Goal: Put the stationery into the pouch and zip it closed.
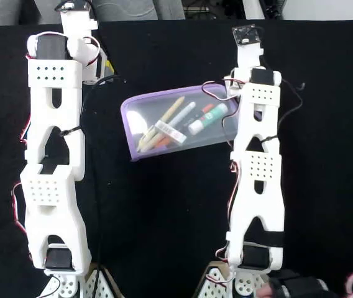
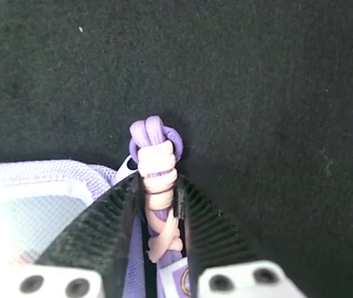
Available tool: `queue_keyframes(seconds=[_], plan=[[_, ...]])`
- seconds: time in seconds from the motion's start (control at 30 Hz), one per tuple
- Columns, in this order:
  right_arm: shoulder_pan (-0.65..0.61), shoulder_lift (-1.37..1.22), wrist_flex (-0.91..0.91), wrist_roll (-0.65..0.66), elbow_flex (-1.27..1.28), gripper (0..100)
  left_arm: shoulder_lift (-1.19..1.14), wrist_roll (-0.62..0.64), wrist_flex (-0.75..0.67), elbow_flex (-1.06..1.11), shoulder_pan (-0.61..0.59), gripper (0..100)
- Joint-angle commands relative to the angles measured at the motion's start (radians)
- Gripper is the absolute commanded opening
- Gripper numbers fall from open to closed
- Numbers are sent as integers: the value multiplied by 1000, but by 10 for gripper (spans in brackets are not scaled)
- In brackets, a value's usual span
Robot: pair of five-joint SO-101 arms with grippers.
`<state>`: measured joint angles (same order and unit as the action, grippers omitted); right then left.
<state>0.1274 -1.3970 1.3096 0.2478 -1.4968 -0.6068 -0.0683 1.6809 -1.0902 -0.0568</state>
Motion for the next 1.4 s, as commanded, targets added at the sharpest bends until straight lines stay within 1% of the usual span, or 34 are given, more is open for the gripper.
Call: queue_keyframes(seconds=[0.0, 0.13, 0.3, 0.63, 0.97, 1.07, 1.13, 1.23, 1.27, 1.37], plan=[[25, 74, 60, -9, -77, 11, 15, 6, -12, -8, 10, 228], [28, 96, 129, -12, -179, 11, 15, 6, -12, -8, 10, 228], [9, 202, 169, -12, -170, 11, 15, 6, -14, -8, 10, 228], [-2, 430, 167, -3, -168, 11, 15, 6, -12, -8, 13, 228], [-74, 578, 170, -2, -162, 11, 15, 6, -11, -8, 12, 228], [-71, 591, 173, -2, -157, 12, 15, 6, -11, -7, 10, 228], [-34, 565, 175, -3, -151, 48, 15, 6, -9, -7, 10, 228], [38, 501, 175, -6, -97, 166, 15, 6, -9, -7, 10, 228], [64, 478, 175, -3, -70, 191, 15, 6, -11, -7, 10, 228], [129, 403, 172, -2, -5, 201, 15, 6, -15, -7, 10, 228]])
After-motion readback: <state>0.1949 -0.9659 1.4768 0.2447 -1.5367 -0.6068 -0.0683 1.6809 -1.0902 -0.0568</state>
